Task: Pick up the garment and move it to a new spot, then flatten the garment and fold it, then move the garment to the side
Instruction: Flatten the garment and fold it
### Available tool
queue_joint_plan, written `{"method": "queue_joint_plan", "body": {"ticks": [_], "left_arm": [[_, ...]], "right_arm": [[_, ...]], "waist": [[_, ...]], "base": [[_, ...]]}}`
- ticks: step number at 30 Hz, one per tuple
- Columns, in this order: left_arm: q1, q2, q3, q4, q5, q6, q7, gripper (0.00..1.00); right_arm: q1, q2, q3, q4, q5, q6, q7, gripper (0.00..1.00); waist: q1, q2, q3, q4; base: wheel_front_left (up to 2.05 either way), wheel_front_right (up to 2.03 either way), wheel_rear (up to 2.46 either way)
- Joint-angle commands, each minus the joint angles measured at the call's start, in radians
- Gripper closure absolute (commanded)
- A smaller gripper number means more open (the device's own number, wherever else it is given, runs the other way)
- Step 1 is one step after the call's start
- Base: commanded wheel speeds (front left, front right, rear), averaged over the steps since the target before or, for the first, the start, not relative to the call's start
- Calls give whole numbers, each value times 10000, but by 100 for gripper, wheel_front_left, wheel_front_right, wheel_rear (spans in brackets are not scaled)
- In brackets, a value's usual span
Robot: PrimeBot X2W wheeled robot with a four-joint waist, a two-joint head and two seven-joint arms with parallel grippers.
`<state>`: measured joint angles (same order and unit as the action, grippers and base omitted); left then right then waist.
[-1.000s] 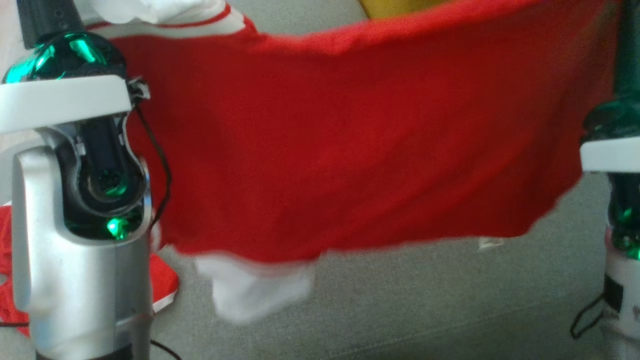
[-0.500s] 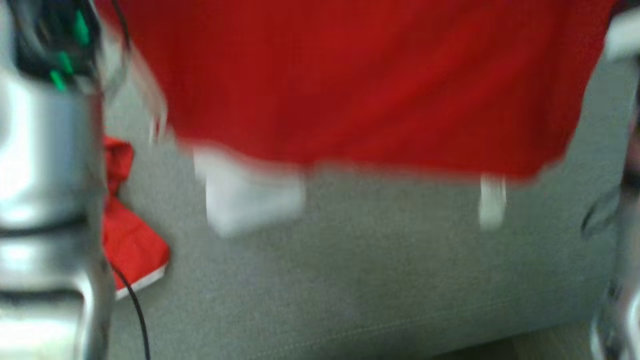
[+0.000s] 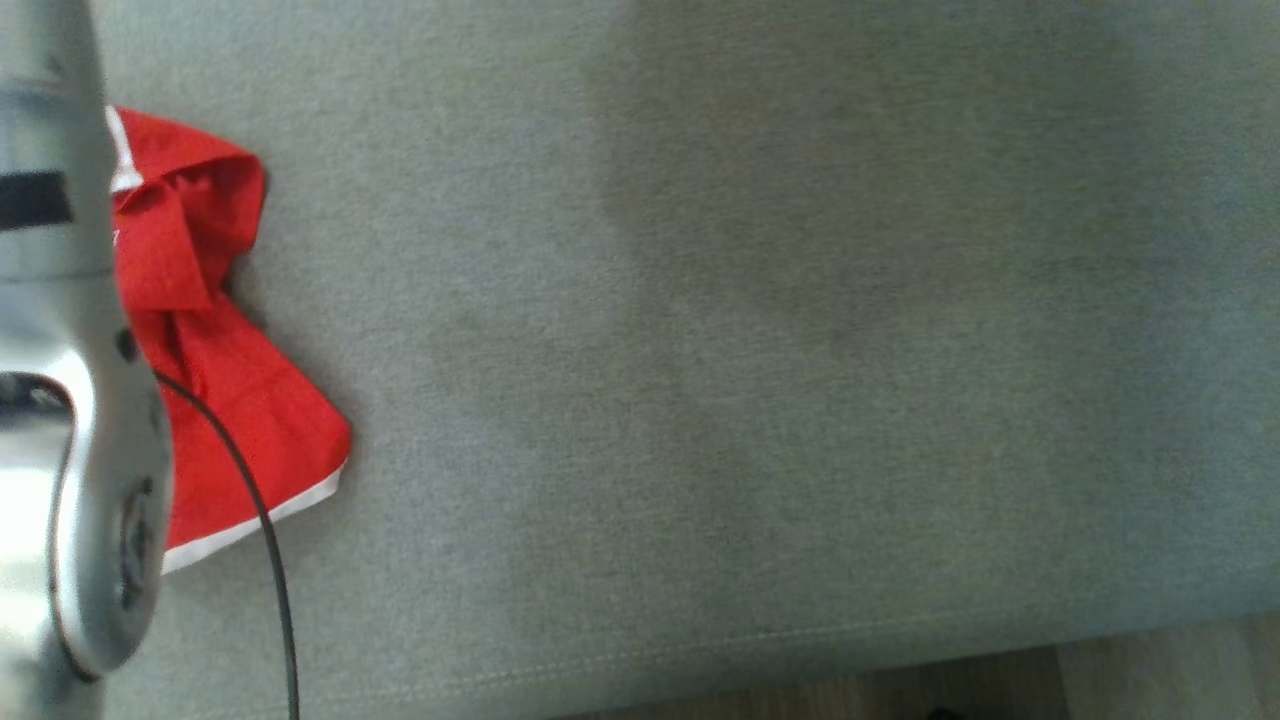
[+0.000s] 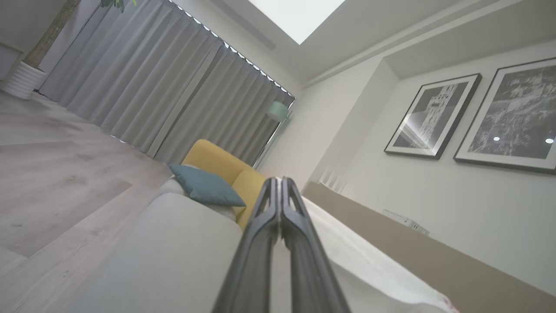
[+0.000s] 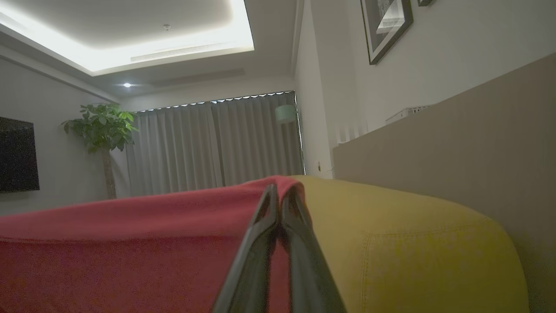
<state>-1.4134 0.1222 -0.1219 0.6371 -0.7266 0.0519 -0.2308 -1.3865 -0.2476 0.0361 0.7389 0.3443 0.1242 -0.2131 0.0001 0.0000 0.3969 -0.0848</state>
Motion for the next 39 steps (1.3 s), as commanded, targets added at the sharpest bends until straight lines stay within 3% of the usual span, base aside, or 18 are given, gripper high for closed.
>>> {"method": "queue_joint_plan", "body": {"ticks": [1,10,19,28,39], "left_arm": [[-116,375,41,-166,99,-104,-62,100],[2387,105,-817,1586,397,-1135,-198,100],[5003,314,-1866,2106,602,-1729,-75,100],[7142,951,-3201,890,382,-1820,693,100],[9036,2411,-4920,-1733,-152,-1824,2085,100]], "right_arm": [[-11,122,68,-91,56,65,-115,100],[2109,421,524,2107,927,65,-394,100],[4306,-304,2204,2598,2303,65,1139,100],[6176,-1939,4446,1722,3021,65,2506,100],[7206,-3280,6135,866,3678,65,3327,100]], "waist": [[-1,0,119,117],[-1,0,-9,287],[-1,0,-1063,517],[-1,0,-1972,574],[-1,0,-2624,557]], "base": [[0,0,0],[0,0,0],[0,0,0],[0,0,0],[0,0,0]]}}
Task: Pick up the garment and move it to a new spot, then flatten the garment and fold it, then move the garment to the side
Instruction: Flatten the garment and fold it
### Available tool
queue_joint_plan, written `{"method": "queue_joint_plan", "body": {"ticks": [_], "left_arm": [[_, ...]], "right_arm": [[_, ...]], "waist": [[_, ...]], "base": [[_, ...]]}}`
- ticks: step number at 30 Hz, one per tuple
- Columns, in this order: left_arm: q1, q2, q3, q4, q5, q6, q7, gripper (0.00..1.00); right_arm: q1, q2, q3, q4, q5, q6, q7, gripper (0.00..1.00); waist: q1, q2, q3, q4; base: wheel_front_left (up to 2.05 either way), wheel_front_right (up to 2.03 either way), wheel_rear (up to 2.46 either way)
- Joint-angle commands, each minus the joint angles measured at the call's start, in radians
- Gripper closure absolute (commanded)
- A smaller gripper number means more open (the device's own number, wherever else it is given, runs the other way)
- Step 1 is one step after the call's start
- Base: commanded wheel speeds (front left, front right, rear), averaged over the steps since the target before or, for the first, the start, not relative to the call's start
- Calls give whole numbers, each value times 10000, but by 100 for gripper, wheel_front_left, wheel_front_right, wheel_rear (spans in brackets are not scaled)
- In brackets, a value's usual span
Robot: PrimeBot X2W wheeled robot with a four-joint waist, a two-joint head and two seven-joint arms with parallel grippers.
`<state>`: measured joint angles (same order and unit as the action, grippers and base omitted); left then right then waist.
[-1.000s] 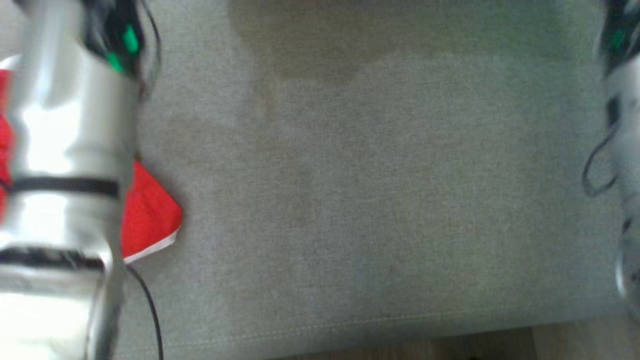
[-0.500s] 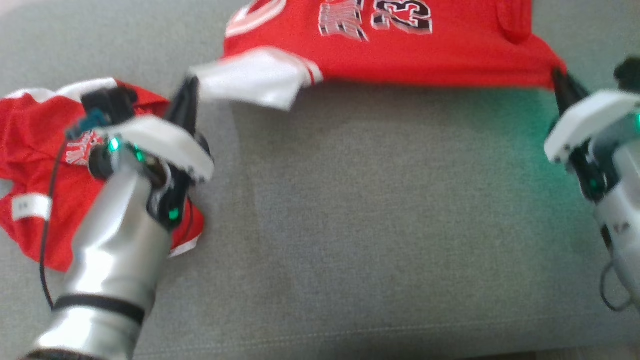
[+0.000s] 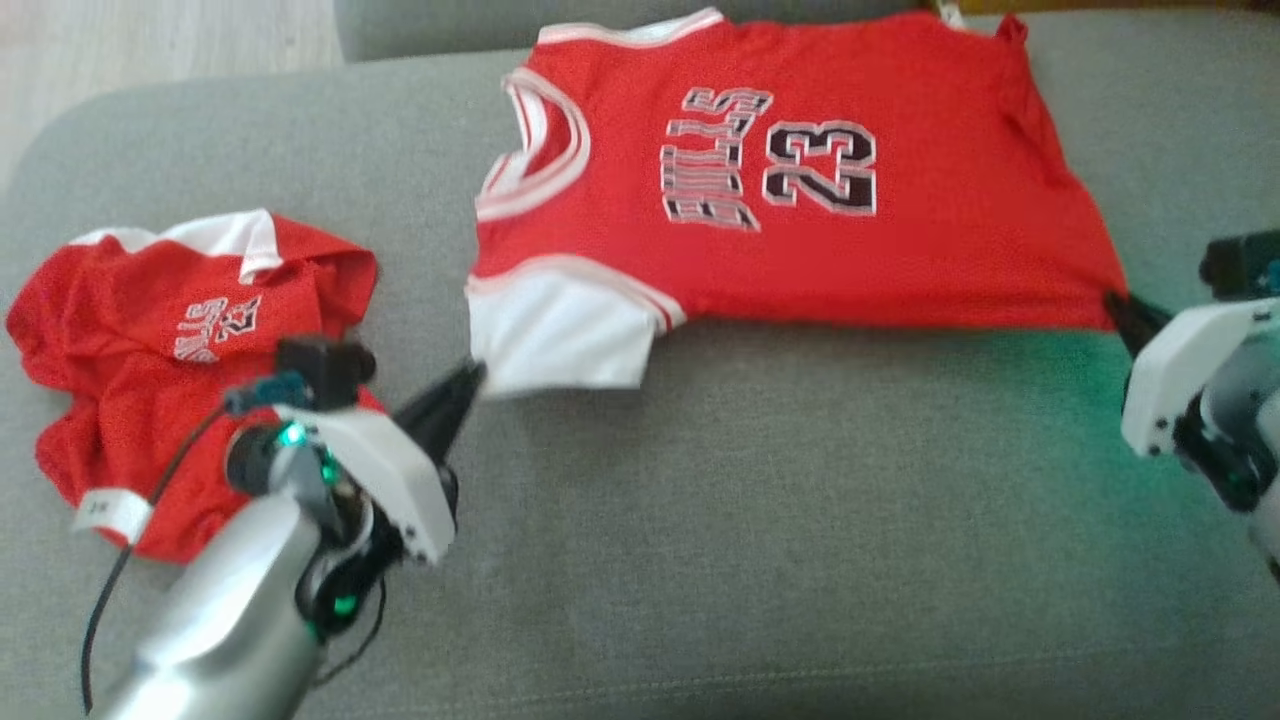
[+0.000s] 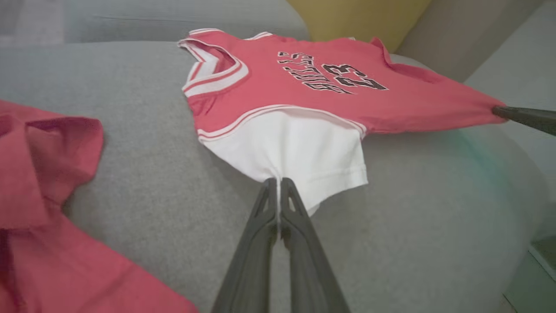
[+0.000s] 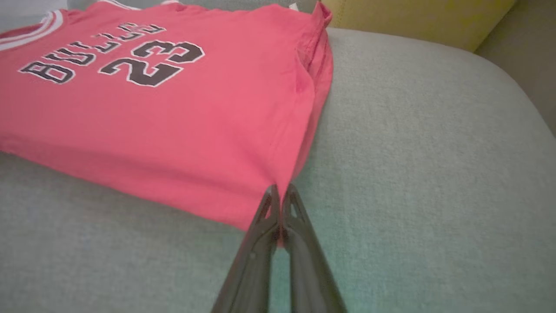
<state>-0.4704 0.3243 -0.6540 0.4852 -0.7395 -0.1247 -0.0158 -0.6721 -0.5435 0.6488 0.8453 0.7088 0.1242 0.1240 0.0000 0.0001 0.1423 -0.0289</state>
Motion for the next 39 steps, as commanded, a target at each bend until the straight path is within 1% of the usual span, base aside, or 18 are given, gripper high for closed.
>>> {"method": "queue_joint_plan", "body": {"ticks": [1,5,6,7,9,10,11,14,19,23,27,33,39], "left_arm": [[-223,556,244,-512,-143,-58,129,100],[393,1255,-322,-1770,-753,-58,1013,100],[652,1641,-568,-2390,-1081,-58,1503,100],[775,1832,-669,-2690,-1232,-58,1736,100],[1025,2179,-802,-3261,-1587,-58,2187,100],[1025,2179,-802,-3261,-1587,-58,2187,100],[1249,2502,-905,-3784,-1916,-59,2632,100],[1526,2952,-1079,-4548,-2280,-59,3199,100],[1884,3456,-1188,-5470,-2846,-56,3852,100],[1980,3668,-1160,-5869,-3013,67,4078,100],[1789,3698,-992,-6004,-2855,224,3945,100],[1081,3557,-705,-5916,-2563,318,3768,100],[74,3297,-451,-5422,-2342,303,3727,100]], "right_arm": [[139,-424,162,-278,111,65,51,100],[443,-915,813,-600,353,65,557,100],[627,-1158,1076,-757,554,65,867,100],[735,-1266,1194,-855,691,65,1026,100],[964,-1468,1412,-1079,1017,65,1443,100],[964,-1468,1412,-1079,1017,65,1443,100],[1187,-1691,1600,-1304,1356,65,1954,100],[1472,-2007,1790,-1654,1827,65,2732,100],[1930,-2454,1879,-2250,2624,65,4235,100],[2129,-2714,1709,-2771,2963,65,4793,100],[2135,-2809,1443,-3136,2905,65,4906,100],[1913,-2700,977,-3320,2643,65,4982,100],[1388,-2364,467,-3284,2333,65,5019,100]], "waist": [[0,-1,-171,-2],[0,-1,-548,31],[0,-1,-753,56],[0,-1,-864,65],[0,-1,-1060,76],[0,-1,-1060,76],[0,-1,-1212,68],[0,-1,-1401,37],[0,-1,-1535,-40],[0,-1,-1516,-91],[0,-1,-1387,-134],[0,-1,-1062,-171],[0,-1,-551,-230]], "base": [[0,0,0],[0,0,0],[0,0,0],[0,0,0],[0,0,0],[0,0,0],[0,0,0],[0,0,0],[0,0,0],[0,0,0],[0,0,0],[0,0,0],[0,0,0]]}}
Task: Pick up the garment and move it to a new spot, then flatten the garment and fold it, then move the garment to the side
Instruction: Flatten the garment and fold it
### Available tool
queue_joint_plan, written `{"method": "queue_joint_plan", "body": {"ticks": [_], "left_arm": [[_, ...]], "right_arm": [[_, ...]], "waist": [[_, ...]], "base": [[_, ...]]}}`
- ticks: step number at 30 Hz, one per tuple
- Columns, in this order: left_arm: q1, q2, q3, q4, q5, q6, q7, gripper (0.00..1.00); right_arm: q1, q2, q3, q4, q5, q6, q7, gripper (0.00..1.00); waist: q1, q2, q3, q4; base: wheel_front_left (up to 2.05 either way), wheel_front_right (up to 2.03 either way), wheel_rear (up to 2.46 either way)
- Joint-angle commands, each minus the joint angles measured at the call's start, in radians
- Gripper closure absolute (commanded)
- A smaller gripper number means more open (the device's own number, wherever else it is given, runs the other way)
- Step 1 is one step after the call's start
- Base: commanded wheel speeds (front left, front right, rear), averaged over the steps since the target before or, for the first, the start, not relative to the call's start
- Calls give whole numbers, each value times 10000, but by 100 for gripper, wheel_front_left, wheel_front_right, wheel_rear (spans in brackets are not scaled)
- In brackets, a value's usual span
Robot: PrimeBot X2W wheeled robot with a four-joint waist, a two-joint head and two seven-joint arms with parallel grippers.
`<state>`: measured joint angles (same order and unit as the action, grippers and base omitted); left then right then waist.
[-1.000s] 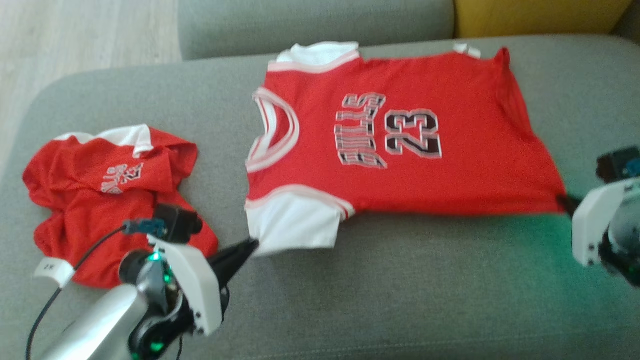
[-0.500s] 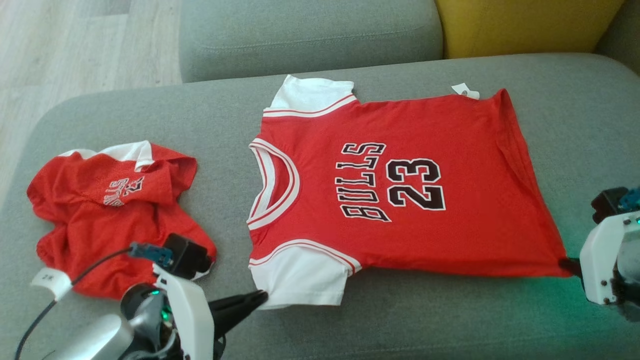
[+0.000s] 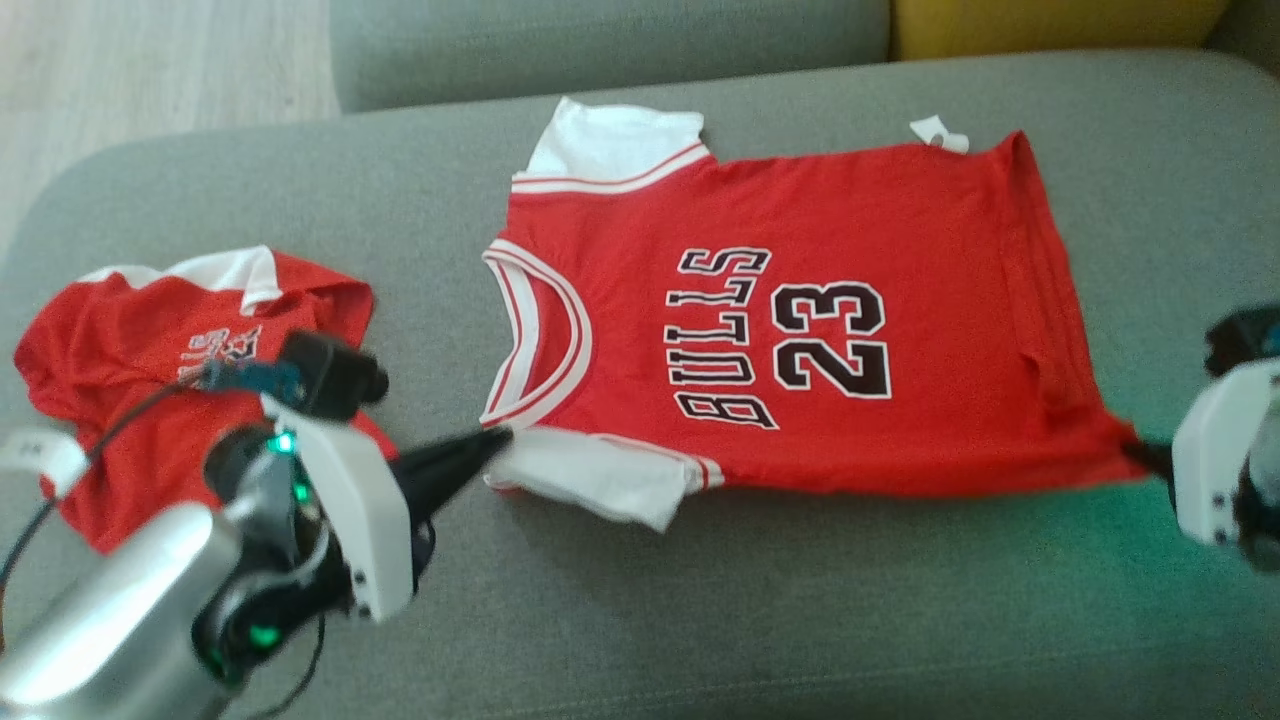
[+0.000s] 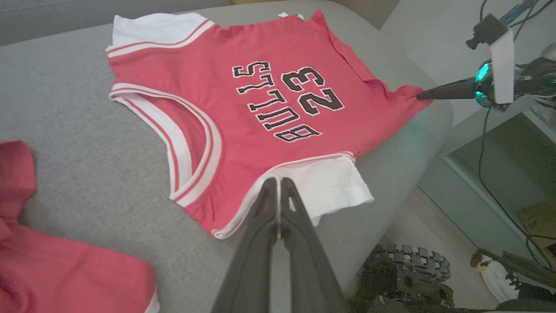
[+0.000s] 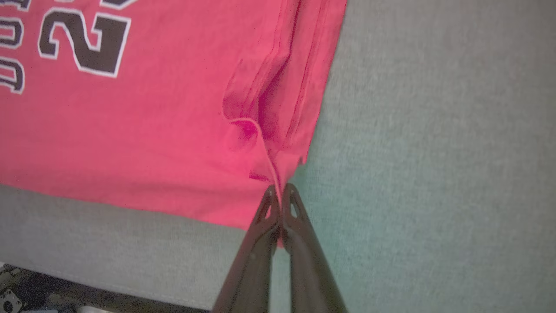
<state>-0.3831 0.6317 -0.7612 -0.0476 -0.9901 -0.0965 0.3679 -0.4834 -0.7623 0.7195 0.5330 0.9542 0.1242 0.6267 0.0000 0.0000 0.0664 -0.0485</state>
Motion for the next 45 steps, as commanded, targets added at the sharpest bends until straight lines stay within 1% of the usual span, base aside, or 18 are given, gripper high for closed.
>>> {"method": "queue_joint_plan", "body": {"ticks": [1,5,12,22,27,28,29,33,35,37,39,42,45], "left_arm": [[-978,182,651,31,220,16,-114,100],[-1536,22,683,424,394,-25,-123,100],[-2748,-422,626,1482,690,-173,-253,100],[-4168,-1008,347,3072,1104,-301,-818,100],[-4636,-1242,23,3819,1330,-325,-1125,100],[-4712,-1272,-58,3972,1414,-327,-1193,52],[-4784,-1304,-135,4119,1512,-329,-1289,0],[-4947,-1593,-85,4734,1676,-288,-1995,0],[-4969,-1811,110,5020,1682,-117,-2547,0],[-4845,-2229,620,5305,1302,184,-3301,0],[-4675,-2625,1078,5513,996,426,-4112,0],[-4329,-3046,1473,5692,903,708,-5331,0],[-3937,-3387,1810,5650,916,924,-6034,0]], "right_arm": [[-611,-97,-326,-117,-176,65,-6,100],[-968,149,-557,72,-338,65,17,100],[-1807,766,-916,570,-725,65,-19,100],[-2557,1304,-1072,1311,-1106,65,-146,100],[-2806,1564,-1030,1527,-1226,65,-343,100],[-2867,1596,-1009,1524,-1321,65,-521,31],[-2907,1649,-1002,1568,-1361,65,-637,0],[-3066,1866,-1087,1805,-1458,65,-1132,0],[-3108,1909,-1079,1857,-1626,65,-1568,0],[-3061,1834,-751,1702,-2087,65,-2228,0],[-2959,1905,-824,1631,-2157,65,-3163,0],[-2801,2022,-943,1525,-2416,65,-4776,0],[-2568,2178,-1212,1483,-2775,65,-6530,0]], "waist": [[0,0,305,-47],[0,0,621,-75],[0,0,1294,-143],[0,0,1953,-264],[0,0,2151,-362],[0,0,2181,-384],[0,0,2206,-406],[0,0,2237,-477],[0,0,2187,-485],[0,0,2079,-470],[0,0,1951,-449],[0,0,1730,-432],[0,0,1463,-385]], "base": [[0,0,0],[0,0,0],[0,0,0],[0,0,0],[0,0,0],[0,0,0],[0,0,0],[0,0,0],[0,0,0],[0,0,0],[0,0,0],[0,0,0],[0,0,0]]}}
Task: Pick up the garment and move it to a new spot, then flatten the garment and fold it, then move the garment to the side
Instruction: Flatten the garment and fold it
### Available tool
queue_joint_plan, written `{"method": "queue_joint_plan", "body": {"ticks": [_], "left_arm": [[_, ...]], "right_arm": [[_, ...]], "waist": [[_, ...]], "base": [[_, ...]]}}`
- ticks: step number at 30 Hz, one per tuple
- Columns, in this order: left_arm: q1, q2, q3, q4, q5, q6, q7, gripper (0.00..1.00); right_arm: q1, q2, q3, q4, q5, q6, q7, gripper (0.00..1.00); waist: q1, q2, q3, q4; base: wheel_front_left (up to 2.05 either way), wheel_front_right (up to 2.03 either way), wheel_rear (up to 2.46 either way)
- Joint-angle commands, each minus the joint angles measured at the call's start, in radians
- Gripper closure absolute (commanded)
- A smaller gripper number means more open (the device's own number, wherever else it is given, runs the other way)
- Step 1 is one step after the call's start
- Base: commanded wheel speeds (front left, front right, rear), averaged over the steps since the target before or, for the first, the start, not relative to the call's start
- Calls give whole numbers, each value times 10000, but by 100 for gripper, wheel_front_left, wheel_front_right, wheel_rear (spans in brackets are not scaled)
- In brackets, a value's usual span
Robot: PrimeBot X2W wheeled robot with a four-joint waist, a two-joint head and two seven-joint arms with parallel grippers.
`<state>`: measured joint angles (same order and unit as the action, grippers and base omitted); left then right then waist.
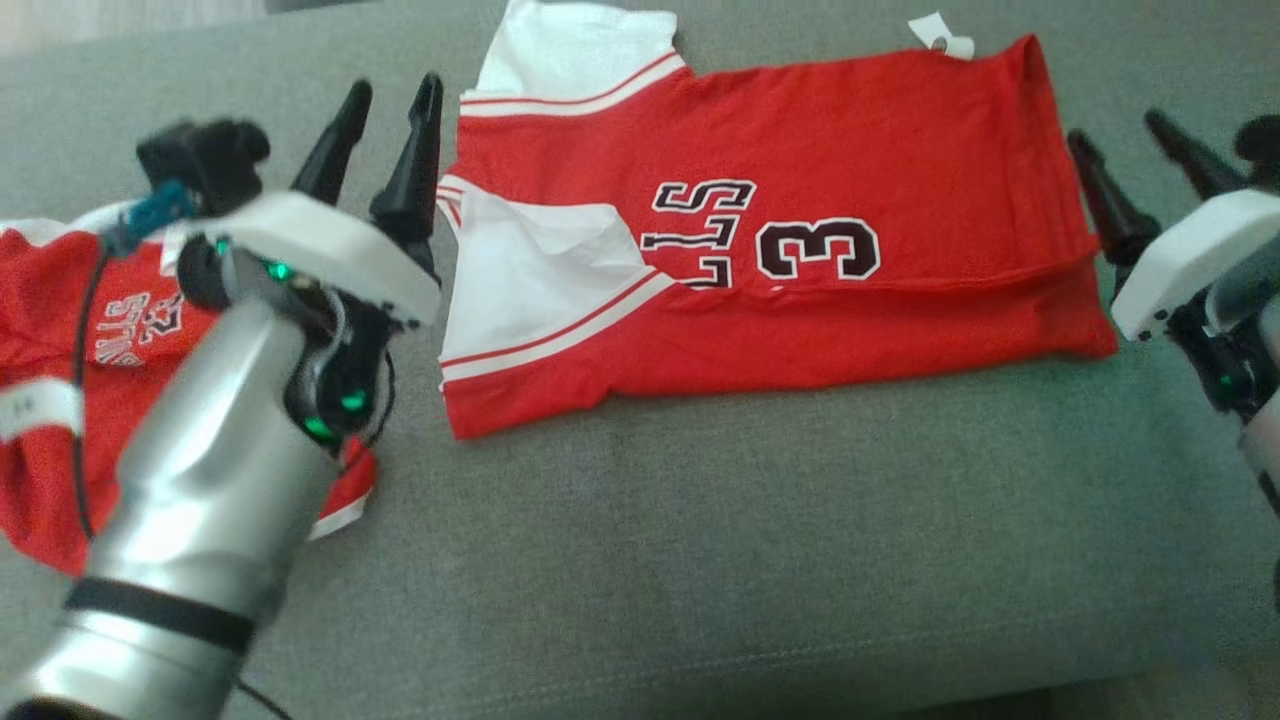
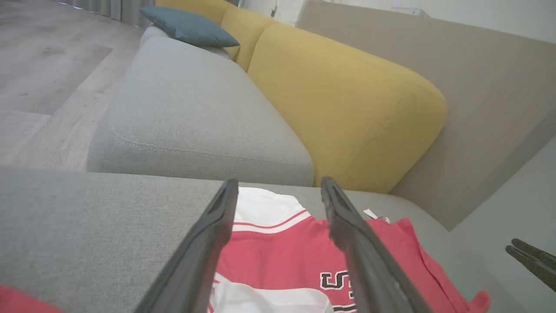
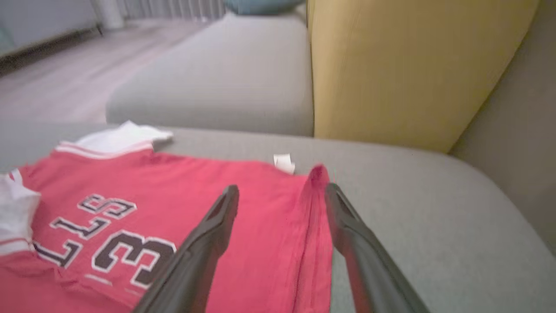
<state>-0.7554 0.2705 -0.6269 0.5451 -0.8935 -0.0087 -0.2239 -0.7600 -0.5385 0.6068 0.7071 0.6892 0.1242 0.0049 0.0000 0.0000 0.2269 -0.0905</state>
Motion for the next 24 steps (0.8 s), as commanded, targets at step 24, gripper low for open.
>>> {"method": "queue_joint_plan", "body": {"ticks": [24], "left_arm": [[5085,-2147,3616,-2094,5155,438,-378,0]], "right_arm": [[6262,4748,-6603,-5717,-5899,65,-2665,0]], "waist": [[0,0,-1377,-138]], "base": [[0,0,0]]}}
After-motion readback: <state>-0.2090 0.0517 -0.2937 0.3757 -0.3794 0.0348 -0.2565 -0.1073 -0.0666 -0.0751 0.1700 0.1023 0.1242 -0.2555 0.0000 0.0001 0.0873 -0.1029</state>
